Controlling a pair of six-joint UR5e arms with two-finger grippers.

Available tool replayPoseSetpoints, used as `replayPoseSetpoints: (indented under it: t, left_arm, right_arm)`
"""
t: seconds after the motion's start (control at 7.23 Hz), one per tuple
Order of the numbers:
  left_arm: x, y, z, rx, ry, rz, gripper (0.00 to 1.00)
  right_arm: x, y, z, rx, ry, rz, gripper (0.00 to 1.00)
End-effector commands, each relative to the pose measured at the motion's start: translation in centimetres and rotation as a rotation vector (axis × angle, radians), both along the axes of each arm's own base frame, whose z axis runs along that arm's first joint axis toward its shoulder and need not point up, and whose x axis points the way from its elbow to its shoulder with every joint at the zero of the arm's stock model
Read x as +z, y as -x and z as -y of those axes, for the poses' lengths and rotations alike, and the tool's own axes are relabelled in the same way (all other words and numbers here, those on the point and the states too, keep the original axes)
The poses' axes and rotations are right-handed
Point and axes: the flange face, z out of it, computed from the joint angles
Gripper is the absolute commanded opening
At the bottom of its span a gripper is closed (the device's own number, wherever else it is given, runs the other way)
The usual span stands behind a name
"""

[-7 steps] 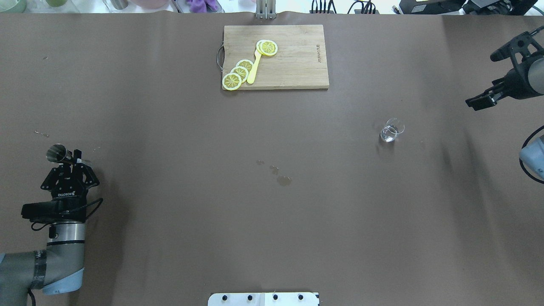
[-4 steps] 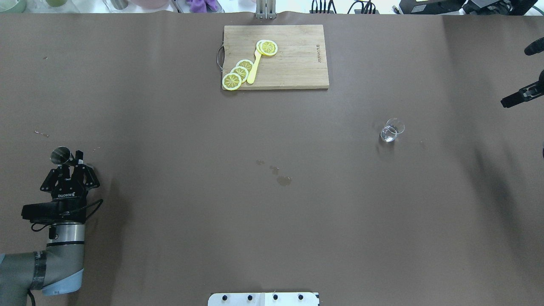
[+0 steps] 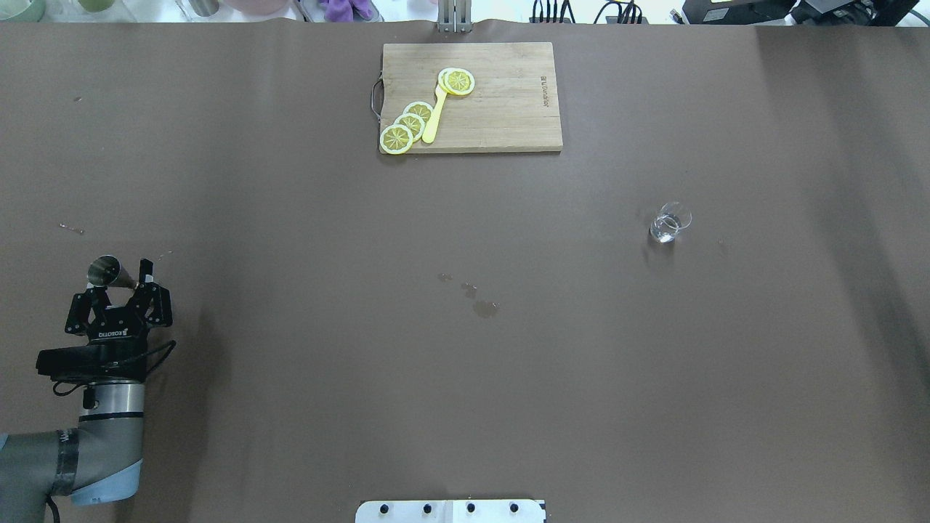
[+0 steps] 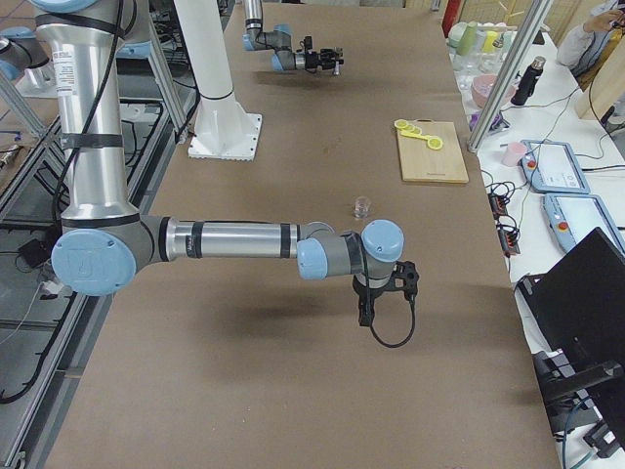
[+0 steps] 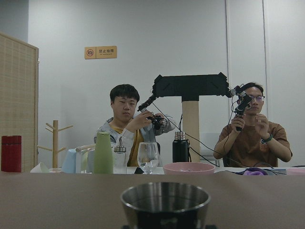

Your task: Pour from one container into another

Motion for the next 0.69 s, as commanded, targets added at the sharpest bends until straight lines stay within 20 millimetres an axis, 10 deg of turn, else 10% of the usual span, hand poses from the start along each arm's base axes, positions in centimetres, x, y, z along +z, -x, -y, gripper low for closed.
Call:
replayPoseSetpoints:
  t: [0.0, 0.55]
  left_arm:
    - [0.0, 0.5, -0.1, 0.000, -0.001, 0.005, 0.99]
    - [-1.1, 0.6, -1.6, 0.036, -0.044, 0.044, 0.99]
  right_arm:
    - [1.6, -4.2, -2.1, 0.087, 0.164, 0.039, 1.00]
    - [1.5, -6.8, -5.3, 0.062, 0.080, -0.107, 1.00]
